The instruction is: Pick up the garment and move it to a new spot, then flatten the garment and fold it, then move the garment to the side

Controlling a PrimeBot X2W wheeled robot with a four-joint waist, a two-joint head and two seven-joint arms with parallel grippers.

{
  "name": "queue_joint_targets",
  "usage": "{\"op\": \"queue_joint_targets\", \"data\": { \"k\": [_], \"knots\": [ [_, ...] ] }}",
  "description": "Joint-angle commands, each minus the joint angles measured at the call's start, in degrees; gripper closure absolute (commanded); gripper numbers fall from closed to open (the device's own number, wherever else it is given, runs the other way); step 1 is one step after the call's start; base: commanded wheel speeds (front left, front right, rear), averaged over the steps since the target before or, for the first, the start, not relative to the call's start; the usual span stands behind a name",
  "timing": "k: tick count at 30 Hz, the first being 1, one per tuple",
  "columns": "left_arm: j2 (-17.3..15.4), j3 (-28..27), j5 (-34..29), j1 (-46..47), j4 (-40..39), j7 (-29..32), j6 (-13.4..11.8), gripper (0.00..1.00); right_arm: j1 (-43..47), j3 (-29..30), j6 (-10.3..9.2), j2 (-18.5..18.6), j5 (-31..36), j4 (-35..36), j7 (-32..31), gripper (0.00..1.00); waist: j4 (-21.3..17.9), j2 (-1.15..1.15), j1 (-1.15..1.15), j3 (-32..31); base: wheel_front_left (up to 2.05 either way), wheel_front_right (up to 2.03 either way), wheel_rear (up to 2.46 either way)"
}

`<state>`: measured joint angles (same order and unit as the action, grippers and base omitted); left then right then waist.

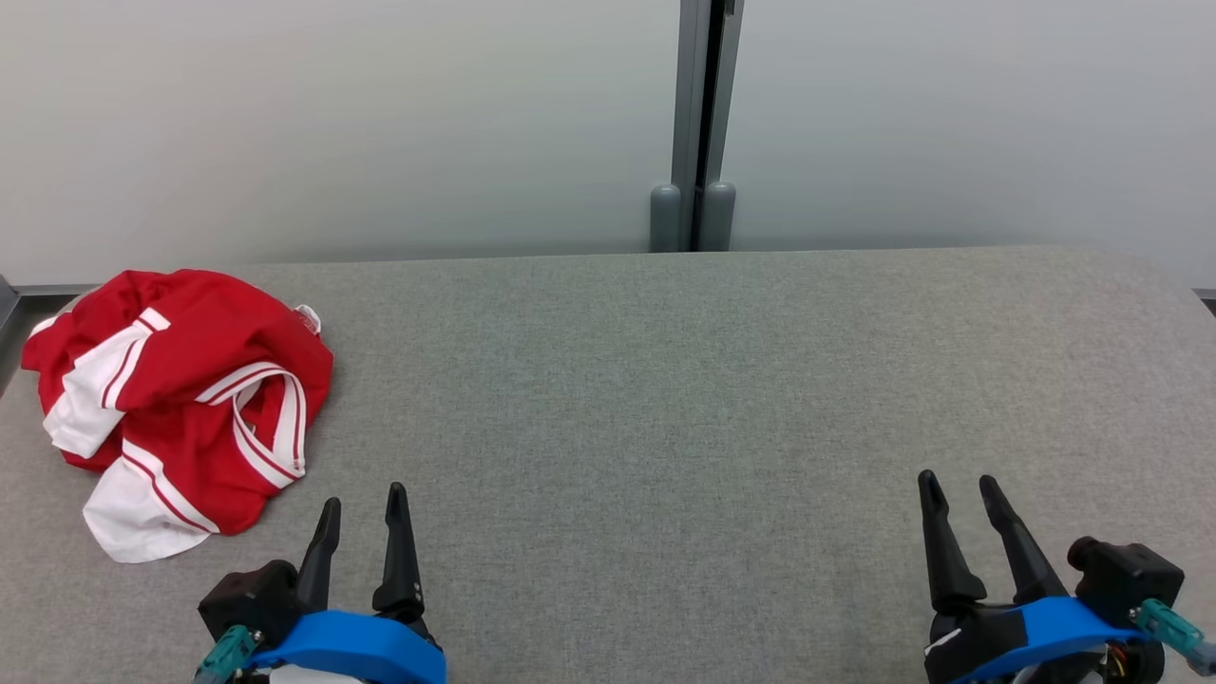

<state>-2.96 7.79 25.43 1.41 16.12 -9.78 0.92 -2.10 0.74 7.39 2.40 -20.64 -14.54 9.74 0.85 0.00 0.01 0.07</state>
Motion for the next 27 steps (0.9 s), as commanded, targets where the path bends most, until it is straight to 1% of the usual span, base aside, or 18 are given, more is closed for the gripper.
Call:
{"op": "queue_joint_targets", "data": {
  "k": [1, 19, 27],
  "knots": [
    [-0.1, 0.0, -1.3, 0.5, -0.3, -0.6, -0.3, 0.00, -0.2, -0.1, 0.11, 0.5, 1.3, 0.1, 0.6, 0.00, 0.0, 0.00, -0.01, 0.0, 0.00, 0.00, 0.00],
    [-0.1, 0.6, -9.2, 0.0, 2.3, -2.8, -1.3, 0.00, -0.2, -1.0, 0.14, 0.6, 10.7, -1.9, 2.8, 0.00, 0.5, 0.00, -0.01, 0.0, 0.00, 0.00, 0.00],
    [0.0, 1.1, -12.1, 0.1, 3.3, -3.7, -1.7, 0.00, 0.0, -1.3, 0.15, 0.6, 13.4, -2.1, 3.8, 0.00, 0.5, 0.00, -0.01, 0.1, 0.00, 0.00, 0.00]
  ]
}}
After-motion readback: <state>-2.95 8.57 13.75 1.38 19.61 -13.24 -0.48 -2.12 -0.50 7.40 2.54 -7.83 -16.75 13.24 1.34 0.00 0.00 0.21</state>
